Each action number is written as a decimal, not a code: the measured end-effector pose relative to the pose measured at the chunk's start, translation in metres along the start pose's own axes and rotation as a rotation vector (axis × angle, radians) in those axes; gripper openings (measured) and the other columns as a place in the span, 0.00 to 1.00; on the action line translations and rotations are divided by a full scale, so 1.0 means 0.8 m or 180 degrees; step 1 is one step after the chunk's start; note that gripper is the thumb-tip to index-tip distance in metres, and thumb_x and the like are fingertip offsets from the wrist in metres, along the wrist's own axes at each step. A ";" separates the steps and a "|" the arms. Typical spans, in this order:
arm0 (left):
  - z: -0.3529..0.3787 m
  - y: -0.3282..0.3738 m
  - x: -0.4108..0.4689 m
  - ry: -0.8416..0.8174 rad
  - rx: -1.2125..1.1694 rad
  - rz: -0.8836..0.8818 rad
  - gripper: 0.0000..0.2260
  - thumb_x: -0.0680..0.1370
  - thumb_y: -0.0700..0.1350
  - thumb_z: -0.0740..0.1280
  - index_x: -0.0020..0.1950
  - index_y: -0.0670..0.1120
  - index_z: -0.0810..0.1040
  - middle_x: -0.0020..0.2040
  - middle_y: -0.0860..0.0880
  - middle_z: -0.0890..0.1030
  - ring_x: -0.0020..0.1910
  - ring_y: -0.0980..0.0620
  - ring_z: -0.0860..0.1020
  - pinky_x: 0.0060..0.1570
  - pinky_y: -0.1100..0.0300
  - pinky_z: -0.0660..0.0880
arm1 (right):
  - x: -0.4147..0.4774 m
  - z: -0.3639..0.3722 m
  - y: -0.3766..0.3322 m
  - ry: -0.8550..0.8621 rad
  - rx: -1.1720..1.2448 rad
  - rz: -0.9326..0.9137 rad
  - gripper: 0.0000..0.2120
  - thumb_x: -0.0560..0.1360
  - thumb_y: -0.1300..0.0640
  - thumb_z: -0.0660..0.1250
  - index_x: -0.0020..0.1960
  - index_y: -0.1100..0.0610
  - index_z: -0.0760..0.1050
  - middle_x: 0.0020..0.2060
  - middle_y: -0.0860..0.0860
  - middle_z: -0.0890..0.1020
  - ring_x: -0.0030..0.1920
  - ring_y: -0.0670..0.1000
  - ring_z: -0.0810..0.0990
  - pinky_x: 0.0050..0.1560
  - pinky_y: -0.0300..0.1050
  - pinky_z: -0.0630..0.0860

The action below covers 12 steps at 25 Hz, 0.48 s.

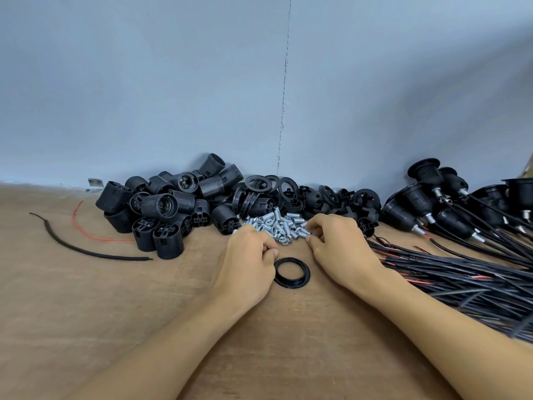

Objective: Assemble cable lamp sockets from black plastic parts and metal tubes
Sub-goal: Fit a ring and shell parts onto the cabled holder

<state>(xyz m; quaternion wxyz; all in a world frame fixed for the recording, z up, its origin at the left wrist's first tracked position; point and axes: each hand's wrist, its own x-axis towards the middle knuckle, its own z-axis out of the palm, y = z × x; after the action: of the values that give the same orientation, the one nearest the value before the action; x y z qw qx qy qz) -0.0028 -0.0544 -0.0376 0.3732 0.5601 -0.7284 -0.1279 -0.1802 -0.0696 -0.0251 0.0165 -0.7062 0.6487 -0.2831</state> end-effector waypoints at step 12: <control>0.002 0.014 -0.010 0.0668 -0.2336 -0.0688 0.06 0.79 0.42 0.72 0.48 0.54 0.83 0.44 0.57 0.85 0.36 0.63 0.79 0.38 0.67 0.73 | -0.037 -0.007 -0.034 -0.0081 0.1967 -0.0131 0.05 0.79 0.58 0.68 0.50 0.48 0.78 0.35 0.48 0.85 0.37 0.43 0.83 0.44 0.36 0.78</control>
<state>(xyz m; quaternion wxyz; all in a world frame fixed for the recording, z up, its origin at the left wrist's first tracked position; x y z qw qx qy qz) -0.0112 -0.0438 -0.0351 0.6054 0.4730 -0.5290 -0.3603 -0.1576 -0.0364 -0.0210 0.2328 -0.6843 0.5172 -0.4584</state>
